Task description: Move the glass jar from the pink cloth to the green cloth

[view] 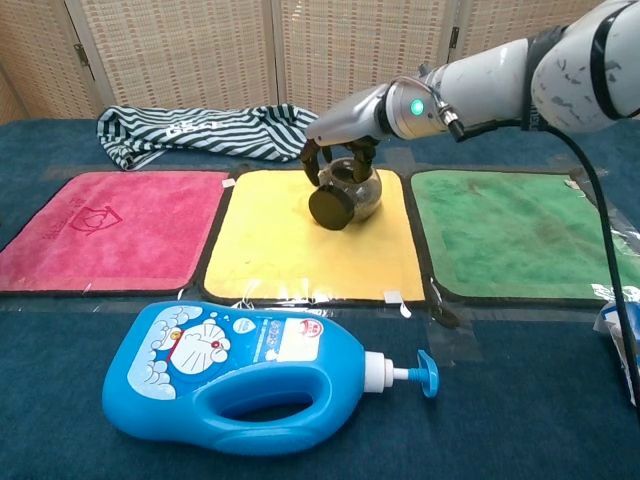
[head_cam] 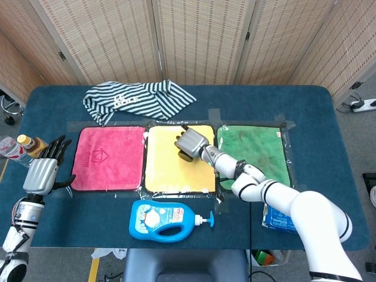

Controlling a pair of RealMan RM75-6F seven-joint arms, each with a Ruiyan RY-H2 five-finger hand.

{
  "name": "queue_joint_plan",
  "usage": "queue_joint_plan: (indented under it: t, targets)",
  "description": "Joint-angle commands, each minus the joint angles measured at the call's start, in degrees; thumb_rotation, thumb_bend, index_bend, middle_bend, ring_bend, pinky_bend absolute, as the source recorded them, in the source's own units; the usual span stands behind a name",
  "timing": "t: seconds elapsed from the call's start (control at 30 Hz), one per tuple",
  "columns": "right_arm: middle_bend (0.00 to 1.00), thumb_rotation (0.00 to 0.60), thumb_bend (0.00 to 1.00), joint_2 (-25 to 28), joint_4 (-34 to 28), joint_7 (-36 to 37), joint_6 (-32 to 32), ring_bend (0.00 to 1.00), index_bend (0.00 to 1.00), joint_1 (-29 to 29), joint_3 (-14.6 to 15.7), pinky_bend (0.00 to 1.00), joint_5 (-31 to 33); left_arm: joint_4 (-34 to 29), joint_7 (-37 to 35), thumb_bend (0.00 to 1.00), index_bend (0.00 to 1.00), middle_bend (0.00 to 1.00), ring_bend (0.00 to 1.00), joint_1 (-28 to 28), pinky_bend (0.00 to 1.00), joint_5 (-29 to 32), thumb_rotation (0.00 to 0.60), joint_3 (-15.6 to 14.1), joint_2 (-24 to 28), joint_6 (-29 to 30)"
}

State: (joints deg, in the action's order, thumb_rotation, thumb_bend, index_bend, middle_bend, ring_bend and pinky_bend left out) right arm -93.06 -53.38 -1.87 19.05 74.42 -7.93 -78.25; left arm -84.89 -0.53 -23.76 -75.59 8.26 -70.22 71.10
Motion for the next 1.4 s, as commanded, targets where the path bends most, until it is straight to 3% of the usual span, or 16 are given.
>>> queue_joint_plan:
  t: [0.03, 0.43, 0.63, 0.8, 1.03, 1.23, 1.4]
  targets:
    - [0.26, 0.600, 0.69, 1.92, -2.00, -0.24, 0.79, 0.25, 0.33, -1.12, 0.89, 0.00, -0.03, 0.04, -0.02, 0.30, 0.00, 0.00, 0.00, -0.02, 0.17, -0.16, 0.600, 0.07, -0.11, -0.01]
    - [0.26, 0.600, 0.69, 14.00, -16.25, -3.56, 5.90, 0.25, 0.33, -6.87, 4.71, 0.00, -0.50, -0.12, 0.30, 0.30, 0.00, 0.00, 0.00, -0.40, 0.16, -0.78, 0.600, 0.47, -0.32, -0.28]
    - [0.26, 0.600, 0.69, 18.46, -22.74, -4.94, 9.14, 0.26, 0.33, -8.54, 4.16, 0.00, 0.28, -0.46, 0.57, 0.31, 0.00, 0.00, 0.00, -0.47, 0.16, -0.90, 0.600, 0.54, -0.24, -0.42]
    - [0.25, 0.600, 0.69, 14.82, -21.14, -6.28, 10.17, 0.24, 0.33, -7.45, 2.33, 0.00, 1.41, -0.66, 0.81, 0.30, 0.00, 0.00, 0.00, -0.64, 0.16, -0.75, 0.600, 0.70, -0.38, -0.68]
    - [0.18, 0.600, 0.69, 4.79, -12.79, -10.00, 6.36, 0.19, 0.32, -2.38, -0.44, 0.00, 6.47, -1.01, 0.99, 0.30, 0.00, 0.00, 0.00, -0.19, 0.16, -0.73, 0.600, 0.50, -0.22, -0.37]
    - [0.16, 0.600, 0.69, -0.02, -7.16, -12.34, 2.61, 0.18, 0.31, 0.85, -0.40, 0.00, 9.93, -0.70, 0.09, 0.30, 0.00, 0.00, 0.00, 0.63, 0.16, -0.30, 0.600, 0.36, 0.27, -0.08]
    - [0.18, 0.600, 0.69, -0.64, -5.21, -13.92, 0.99, 0.22, 0.31, 1.55, 1.18, 0.00, 11.62, -0.20, -0.61, 0.30, 0.00, 0.00, 0.00, 1.07, 0.16, -0.40, 0.600, 0.12, 0.26, 0.01]
